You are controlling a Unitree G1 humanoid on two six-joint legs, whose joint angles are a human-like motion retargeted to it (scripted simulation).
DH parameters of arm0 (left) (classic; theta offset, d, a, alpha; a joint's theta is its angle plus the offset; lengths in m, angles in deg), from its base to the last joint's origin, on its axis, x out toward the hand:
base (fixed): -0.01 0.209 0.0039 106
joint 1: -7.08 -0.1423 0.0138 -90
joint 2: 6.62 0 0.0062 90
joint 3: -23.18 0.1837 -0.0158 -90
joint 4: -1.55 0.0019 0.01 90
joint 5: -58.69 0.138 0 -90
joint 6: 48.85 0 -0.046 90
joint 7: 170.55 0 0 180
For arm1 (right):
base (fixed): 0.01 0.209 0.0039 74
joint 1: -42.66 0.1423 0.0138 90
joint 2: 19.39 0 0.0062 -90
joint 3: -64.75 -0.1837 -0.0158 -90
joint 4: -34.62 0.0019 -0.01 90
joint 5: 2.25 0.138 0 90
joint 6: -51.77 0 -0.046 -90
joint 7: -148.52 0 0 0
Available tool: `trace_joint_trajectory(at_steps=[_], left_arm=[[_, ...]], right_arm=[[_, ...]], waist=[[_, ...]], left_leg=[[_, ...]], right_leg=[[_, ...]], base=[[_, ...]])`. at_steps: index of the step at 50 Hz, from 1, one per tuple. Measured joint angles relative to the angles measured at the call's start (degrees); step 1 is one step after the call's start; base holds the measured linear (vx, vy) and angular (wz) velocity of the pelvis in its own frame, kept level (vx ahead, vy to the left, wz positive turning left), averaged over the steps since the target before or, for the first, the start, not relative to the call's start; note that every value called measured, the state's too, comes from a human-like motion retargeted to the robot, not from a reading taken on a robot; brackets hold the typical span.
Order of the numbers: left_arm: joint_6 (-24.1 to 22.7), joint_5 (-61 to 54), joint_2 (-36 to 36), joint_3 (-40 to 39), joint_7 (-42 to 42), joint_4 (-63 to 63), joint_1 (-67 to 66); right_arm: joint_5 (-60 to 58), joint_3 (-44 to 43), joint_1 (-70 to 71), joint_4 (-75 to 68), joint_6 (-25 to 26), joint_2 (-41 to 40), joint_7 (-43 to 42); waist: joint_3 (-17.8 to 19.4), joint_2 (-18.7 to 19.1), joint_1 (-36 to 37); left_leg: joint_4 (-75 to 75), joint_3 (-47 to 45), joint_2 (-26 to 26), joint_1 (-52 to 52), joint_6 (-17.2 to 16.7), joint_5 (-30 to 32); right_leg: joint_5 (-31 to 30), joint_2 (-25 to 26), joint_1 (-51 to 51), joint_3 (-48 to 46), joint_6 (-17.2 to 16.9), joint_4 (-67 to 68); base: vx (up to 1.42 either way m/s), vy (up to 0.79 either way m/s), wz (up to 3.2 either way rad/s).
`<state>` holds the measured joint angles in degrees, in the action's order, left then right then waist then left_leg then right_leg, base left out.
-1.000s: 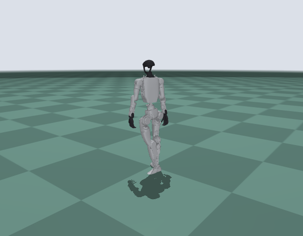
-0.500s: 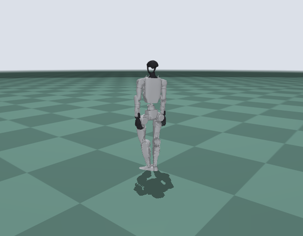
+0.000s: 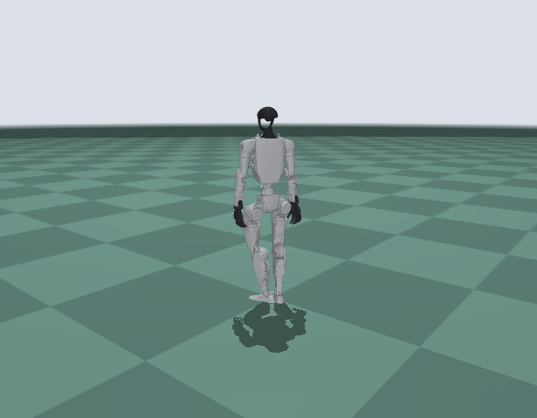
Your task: In place motions
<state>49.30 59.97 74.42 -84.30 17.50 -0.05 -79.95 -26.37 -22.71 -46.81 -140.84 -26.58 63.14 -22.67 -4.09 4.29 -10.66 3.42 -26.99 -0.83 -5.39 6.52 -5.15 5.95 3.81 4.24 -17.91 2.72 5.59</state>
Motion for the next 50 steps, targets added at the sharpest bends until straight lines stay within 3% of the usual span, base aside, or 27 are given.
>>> trace_joint_trajectory(at_steps=[3,6,10,15,18,23,25,30,38,44,47,50], left_arm=[[0.59,0.92,0.28,-0.94,1.03,1.36,-0.51],[0.89,1.63,0.80,-1.40,1.03,1.91,-1.47],[1.69,3.20,1.69,-1.97,1.17,1.65,-2.59],[1.77,3.39,2.33,-2.54,2.06,-0.09,-3.01],[2.17,2.89,2.74,-1.79,3.41,-1.17,-1.53],[1.84,2.10,2.70,0.28,3.54,-3.40,1.27],[1.44,1.76,2.27,1.43,2.92,-3.94,2.06],[1.38,1.56,1.32,2.54,2.78,-2.87,3.44],[3.15,3.76,3.82,6.47,3.67,-2.51,3.66],[2.57,3.84,4.02,4.94,0.99,-2.92,1.86],[1.79,1.45,3.05,1.46,-0.31,-1.86,-0.15],[0.56,-0.54,1.32,-2.70,-2.25,0.13,-2.47]], right_arm=[[1.41,0.35,0.58,2.15,-0.26,-0.26,0.30],[3.33,0.99,1.00,3.29,-0.54,-0.84,0.23],[5.10,1.81,0.89,3.64,-0.90,-1.69,0.58],[6.00,2.97,0.04,2.78,-1.66,-2.17,0.06],[7.70,3.52,-0.21,1.67,-2.46,-1.84,-0.98],[5.80,2.57,0.29,0.39,-1.70,0.24,1.66],[3.58,2.34,0.04,0.53,-1.54,1.75,2.66],[-0.55,1.75,-0.71,-0.26,-1.04,5.53,0.66],[1.47,-0.55,-3.67,-3.52,1.14,8.64,-1.89],[0.10,-3.09,-5.30,-2.89,2.21,7.69,-4.37],[-0.82,-2.94,-4.50,-1.38,2.28,6.85,-4.79],[-1.63,-2.89,-2.67,1.29,1.92,5.77,-4.56]], waist=[[0.32,0.72,-1.05],[1.57,1.32,-3.80],[2.87,1.33,-8.24],[2.83,0.32,-2.48],[3.68,-0.39,0.41],[4.76,-1.14,0.58],[4.98,-0.87,3.88],[4.86,-0.64,7.72],[3.35,-2.51,8.37],[0.74,-4.90,8.88],[-0.68,-5.42,8.94],[-1.56,-6.04,9.46]], left_leg=[[1.13,0.76,1.02,-1.07,-0.17,-0.21],[1.62,3.39,1.72,-1.23,-0.29,0.39],[2.38,9.50,1.47,-2.02,-0.60,2.21],[3.53,10.37,2.23,-4.09,-1.31,3.87],[2.55,12.60,1.17,-4.32,-1.45,5.55],[2.53,22.65,-3.63,-8.06,-2.95,8.28],[2.43,23.95,-4.33,-9.27,-3.53,8.07],[1.57,21.84,-5.20,-12.59,-0.70,5.37],[-1.06,-5.35,-2.44,-12.66,4.81,-0.54],[-1.76,-36.87,-1.07,-5.03,3.18,-4.45],[-2.96,-47.65,-1.48,-1.99,1.69,-0.36],[-4.84,-44.61,-3.12,-2.90,3.81,6.51]], right_leg=[[0.73,0.18,1.69,1.30,-1.27,3.78],[0.46,1.21,3.31,5.05,-0.43,7.25],[-1.50,4.64,5.08,20.71,-0.10,9.11],[-2.07,5.19,3.94,40.45,-7.94,9.12],[-0.28,5.00,3.01,41.48,-8.01,9.38],[4.23,2.11,1.87,24.10,-1.23,9.06],[5.40,0.43,1.25,19.14,-1.04,8.70],[8.14,-4.17,0.08,4.50,-1.60,8.21],[11.35,-9.64,-4.91,-21.85,-4.87,4.80],[12.02,-10.00,-8.48,-38.93,-8.23,2.04],[12.33,-9.29,-9.47,-43.80,-9.73,1.88],[12.64,-9.59,-10.41,-46.80,-11.17,2.86]], base=[[-0.01,0.01,0.10],[-0.01,0.00,0.81],[-0.01,-0.02,1.49],[0.00,-0.02,0.63],[0.00,0.04,1.60],[-0.06,0.11,3.19],[-0.13,0.16,2.53],[-0.16,0.21,2.97],[-0.15,0.23,3.67],[-0.03,0.21,3.27],[0.09,0.11,2.00],[0.16,0.22,1.20]])
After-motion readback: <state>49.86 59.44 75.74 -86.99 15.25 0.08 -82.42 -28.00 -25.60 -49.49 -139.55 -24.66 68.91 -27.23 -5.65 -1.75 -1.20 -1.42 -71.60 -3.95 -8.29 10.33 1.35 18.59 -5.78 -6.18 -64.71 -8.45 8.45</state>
